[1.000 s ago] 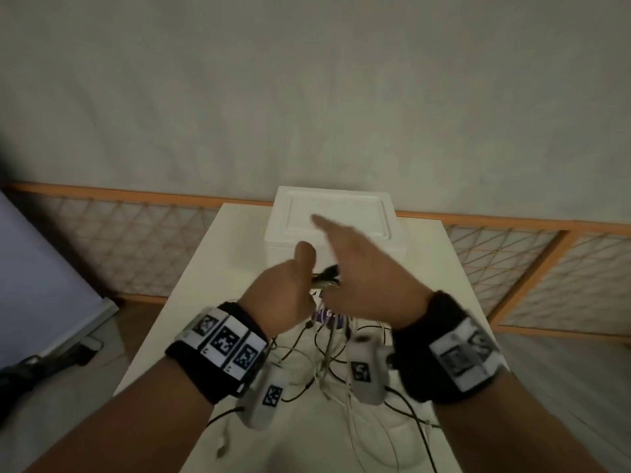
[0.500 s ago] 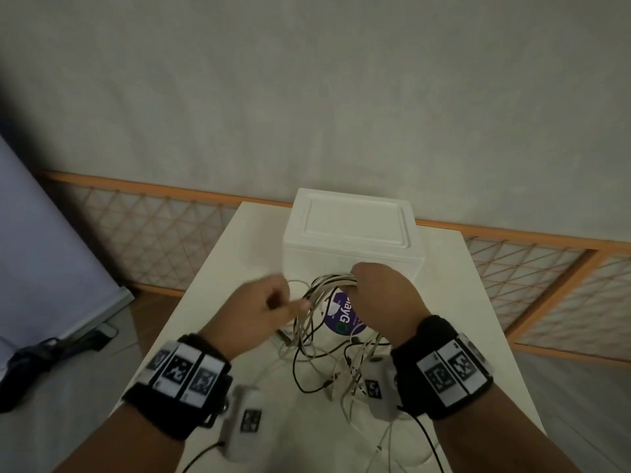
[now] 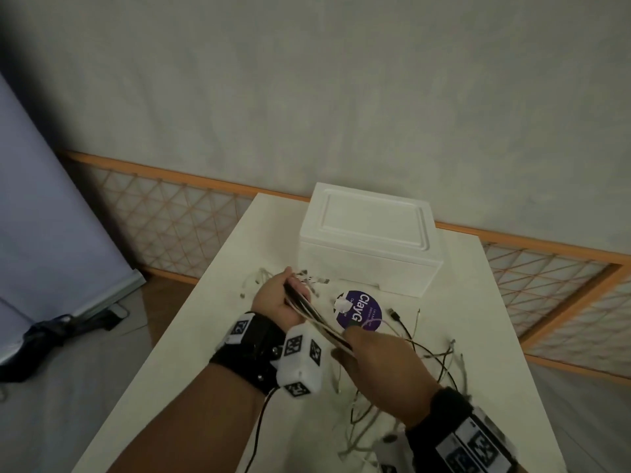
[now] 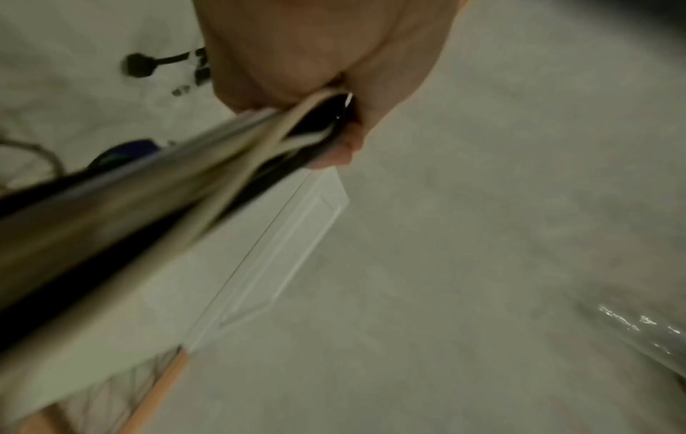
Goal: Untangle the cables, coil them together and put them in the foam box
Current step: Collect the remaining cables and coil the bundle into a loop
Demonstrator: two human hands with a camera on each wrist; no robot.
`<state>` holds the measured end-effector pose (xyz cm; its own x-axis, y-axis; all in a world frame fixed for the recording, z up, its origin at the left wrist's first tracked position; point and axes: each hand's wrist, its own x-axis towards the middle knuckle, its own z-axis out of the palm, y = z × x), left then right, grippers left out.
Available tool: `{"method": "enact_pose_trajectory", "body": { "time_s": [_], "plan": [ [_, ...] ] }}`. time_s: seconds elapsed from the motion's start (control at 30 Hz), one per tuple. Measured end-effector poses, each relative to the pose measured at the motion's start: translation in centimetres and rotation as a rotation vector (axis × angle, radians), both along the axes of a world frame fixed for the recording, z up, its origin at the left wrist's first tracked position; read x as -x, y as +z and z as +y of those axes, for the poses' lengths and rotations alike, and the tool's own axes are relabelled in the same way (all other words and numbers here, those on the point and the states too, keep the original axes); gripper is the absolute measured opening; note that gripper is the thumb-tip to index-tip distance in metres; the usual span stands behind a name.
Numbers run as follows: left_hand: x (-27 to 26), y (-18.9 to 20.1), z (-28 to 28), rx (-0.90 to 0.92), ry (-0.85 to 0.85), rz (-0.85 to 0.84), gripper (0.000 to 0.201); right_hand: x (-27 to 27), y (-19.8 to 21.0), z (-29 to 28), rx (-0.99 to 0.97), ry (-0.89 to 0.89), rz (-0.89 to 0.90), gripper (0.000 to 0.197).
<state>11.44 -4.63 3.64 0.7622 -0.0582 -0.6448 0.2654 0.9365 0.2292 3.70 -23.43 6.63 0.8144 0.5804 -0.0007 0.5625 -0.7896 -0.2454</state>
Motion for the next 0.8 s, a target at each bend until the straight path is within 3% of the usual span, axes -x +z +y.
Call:
{"method": "enact_pose_trajectory", "body": {
  "time_s": [0.13, 0.3, 0.4, 0.53, 0.63, 0.73, 0.8],
  "plan": [
    [-1.2, -1.2, 2.5, -0.109, 0.103, -0.016, 0.037, 0.7, -1.2, -3.5, 0.025, -0.008, 0.093, 0.069],
    [-2.1, -2.2, 5.4, -0.120, 0.195, 0.008, 0.038, 0.3, -2.4, -7.8, 0.048, -0.120, 0.214, 0.081],
    [-2.1, -2.3, 6.4, -0.147, 0.187, 0.013, 0.041, 0.0, -2.8, -9.5, 0.039, -0.178, 0.312, 0.078],
    [-1.4, -2.4, 5.4, -0.163, 0.193, -0.045, 0.041, -0.3, -2.7, -9.8, 0.094, -0.252, 0.396, 0.057],
    [-0.5, -1.7, 4.0, -0.295, 0.182, -0.092, 0.039, -1.2, -3.5, -10.0, 0.203, -0.243, 0.436, 0.074],
    [0.4, -0.7, 2.3, -0.476, 0.166, -0.144, 0.037, -2.6, -3.0, -8.5, 0.568, -0.238, 0.490, 0.096],
    [0.9, -0.2, 0.9, -0.517, 0.153, -0.189, 0.039, -3.0, -1.3, -5.4, 0.387, -0.172, 0.364, 0.101]
  ]
}}
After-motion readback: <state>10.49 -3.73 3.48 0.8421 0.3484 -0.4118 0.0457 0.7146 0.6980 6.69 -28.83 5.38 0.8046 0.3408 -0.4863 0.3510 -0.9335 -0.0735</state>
